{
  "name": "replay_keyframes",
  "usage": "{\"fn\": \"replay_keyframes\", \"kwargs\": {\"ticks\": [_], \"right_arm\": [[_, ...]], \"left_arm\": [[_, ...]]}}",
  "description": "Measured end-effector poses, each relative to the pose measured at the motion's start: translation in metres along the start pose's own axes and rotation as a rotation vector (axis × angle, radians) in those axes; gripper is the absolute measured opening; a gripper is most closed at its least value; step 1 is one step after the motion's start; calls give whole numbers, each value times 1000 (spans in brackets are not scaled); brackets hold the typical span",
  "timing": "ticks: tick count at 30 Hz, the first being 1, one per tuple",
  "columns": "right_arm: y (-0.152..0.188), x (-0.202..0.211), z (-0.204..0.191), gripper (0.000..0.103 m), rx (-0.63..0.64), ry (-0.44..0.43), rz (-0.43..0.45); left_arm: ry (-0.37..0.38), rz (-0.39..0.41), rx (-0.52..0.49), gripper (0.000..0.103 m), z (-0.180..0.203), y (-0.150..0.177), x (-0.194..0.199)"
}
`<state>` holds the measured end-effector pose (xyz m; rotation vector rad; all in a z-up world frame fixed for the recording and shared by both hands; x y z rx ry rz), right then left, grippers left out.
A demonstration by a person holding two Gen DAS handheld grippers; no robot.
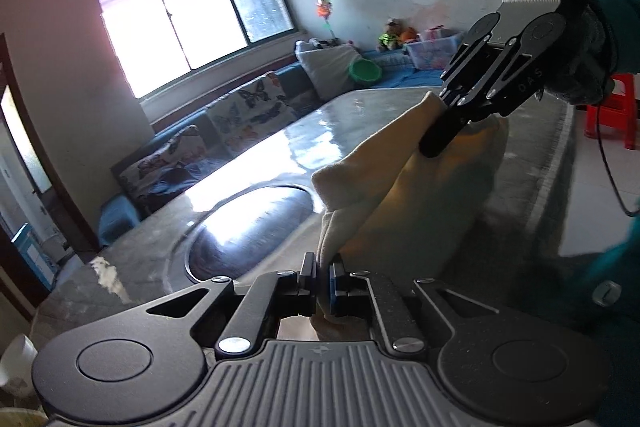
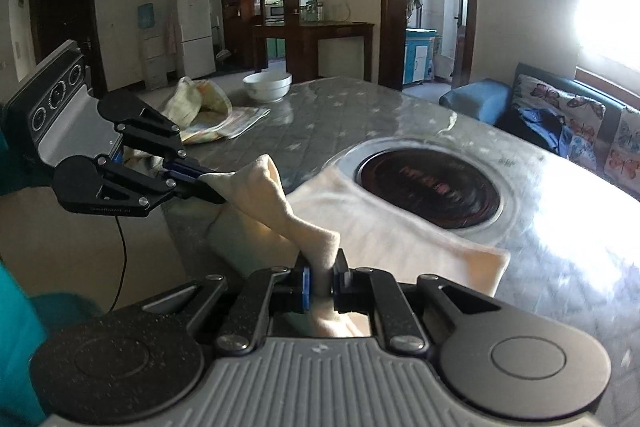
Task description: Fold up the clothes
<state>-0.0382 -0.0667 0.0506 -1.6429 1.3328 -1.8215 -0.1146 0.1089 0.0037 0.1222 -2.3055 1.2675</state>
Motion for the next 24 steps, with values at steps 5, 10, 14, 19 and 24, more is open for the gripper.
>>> {"fn": "replay_keyframes", "kwargs": {"ticks": [5,10,14,19,24], "right_arm": [[-35,-40,37,9,7,41,-10],[-48,-100,70,9,-12,91,-55],[-37,-147,92,9,-79,134,-87],[-16,-170,112,20,-162,163,-106],[-8,-134,131,26,-228,211,-41]], "left_arm": [[-36,-37,50,7,-40,5,-48],[-63,-125,91,7,-66,27,-103],[-90,-182,164,10,-77,45,-132],[-134,-206,197,28,-86,50,-139],[-155,-206,232,38,-92,49,-133]]}}
Point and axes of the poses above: each gripper's, at about its wrist camera, not at the fingertips, and x roughly against the way its jaws point, z to its right, y to its underside, the point moved 7 cm from there along -x, roughly the way its jaws point, and after that the axes turned 7 degrees about -x, right-handed, at the moved point
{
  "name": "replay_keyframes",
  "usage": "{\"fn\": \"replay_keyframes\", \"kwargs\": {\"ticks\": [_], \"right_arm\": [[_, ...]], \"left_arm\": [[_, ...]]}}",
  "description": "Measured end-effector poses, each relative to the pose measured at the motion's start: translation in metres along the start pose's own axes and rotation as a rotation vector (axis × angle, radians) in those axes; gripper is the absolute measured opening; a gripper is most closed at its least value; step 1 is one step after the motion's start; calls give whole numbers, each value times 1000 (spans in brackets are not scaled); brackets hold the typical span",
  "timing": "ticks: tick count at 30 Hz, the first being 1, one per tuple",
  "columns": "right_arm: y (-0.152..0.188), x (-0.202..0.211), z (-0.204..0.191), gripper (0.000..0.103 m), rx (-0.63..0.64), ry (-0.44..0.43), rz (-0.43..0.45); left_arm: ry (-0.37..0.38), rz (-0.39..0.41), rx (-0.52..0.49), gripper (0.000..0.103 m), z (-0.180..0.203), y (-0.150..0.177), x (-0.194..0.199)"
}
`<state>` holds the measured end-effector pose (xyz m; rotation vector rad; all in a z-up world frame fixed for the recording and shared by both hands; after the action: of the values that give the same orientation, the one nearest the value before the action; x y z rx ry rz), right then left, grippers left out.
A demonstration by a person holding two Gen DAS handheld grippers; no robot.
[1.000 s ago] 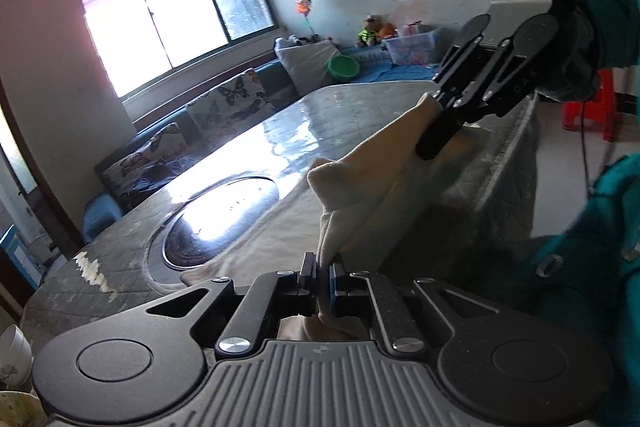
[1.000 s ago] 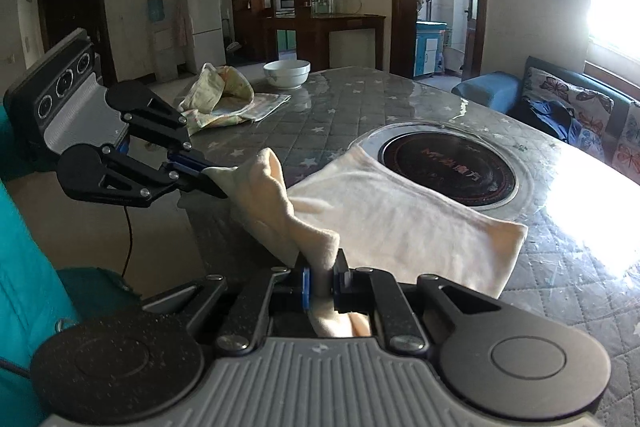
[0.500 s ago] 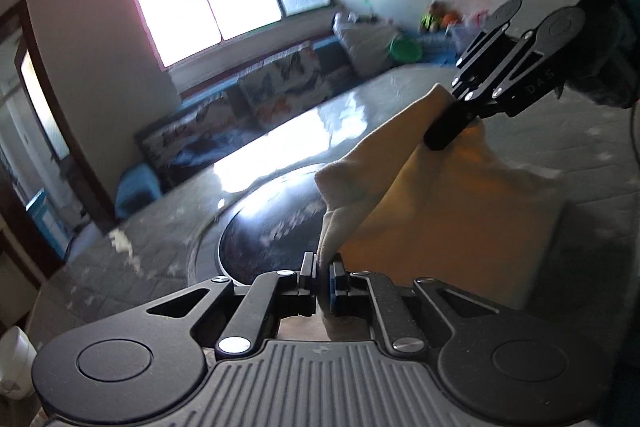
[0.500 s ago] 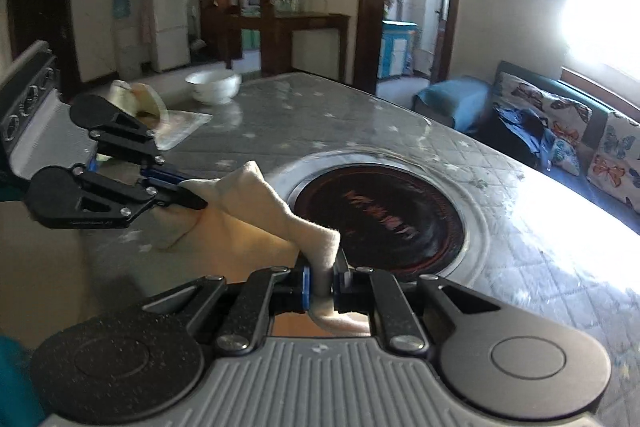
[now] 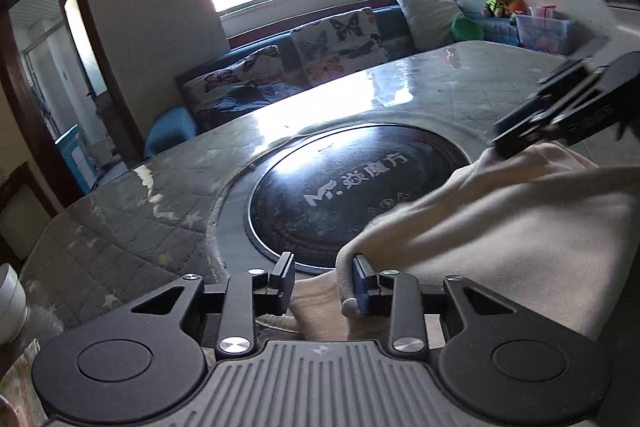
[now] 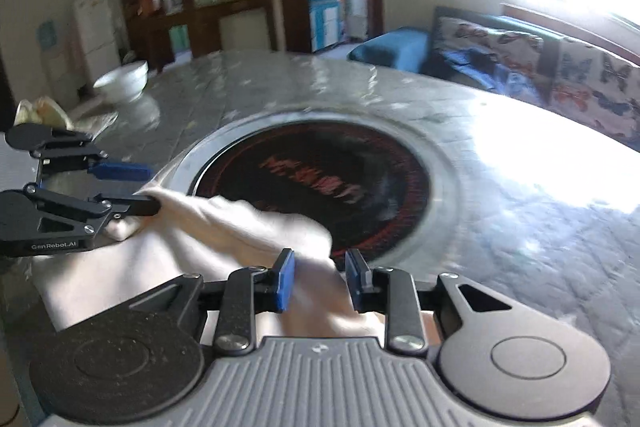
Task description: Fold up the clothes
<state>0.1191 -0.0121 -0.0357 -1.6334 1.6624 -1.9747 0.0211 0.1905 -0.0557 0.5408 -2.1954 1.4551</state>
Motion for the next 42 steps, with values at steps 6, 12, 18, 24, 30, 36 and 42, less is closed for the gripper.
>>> {"fn": "replay_keyframes", "kwargs": {"ticks": [6,12,18,24,30,36,42], "right_arm": [[17,29,29,26,-70,39,2],[30,27,32,26,-110,24,-2],[36,12,37,26,-136,26,-2],[37,11,33,23,-112,53,8],[30,11,25,7,-46,114,26],[21,12,18,10,-26,142,38],[3,3,-17,10,-4,-19,34]], "left_arm": [[-5,-14,71,47,-5,-2,-3],[-27,-49,41,55,-12,-3,-7],[-109,-73,68,70,-38,1,-4],[-134,-66,173,70,-52,9,10],[-52,32,182,69,-18,-1,42],[62,67,176,44,12,-10,48],[156,48,180,25,27,-27,20]]}}
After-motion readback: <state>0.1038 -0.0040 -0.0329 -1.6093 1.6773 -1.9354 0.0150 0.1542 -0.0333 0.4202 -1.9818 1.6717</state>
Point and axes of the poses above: each gripper's, at about its wrist camera, not at the fingertips, and x roughly against the way its jaws point, z to its right, y to its underside, the point moved 7 cm from there along -x, roughly the way its jaws point, and after that the axes turned 7 degrees about -x, right-handed, at the moved point
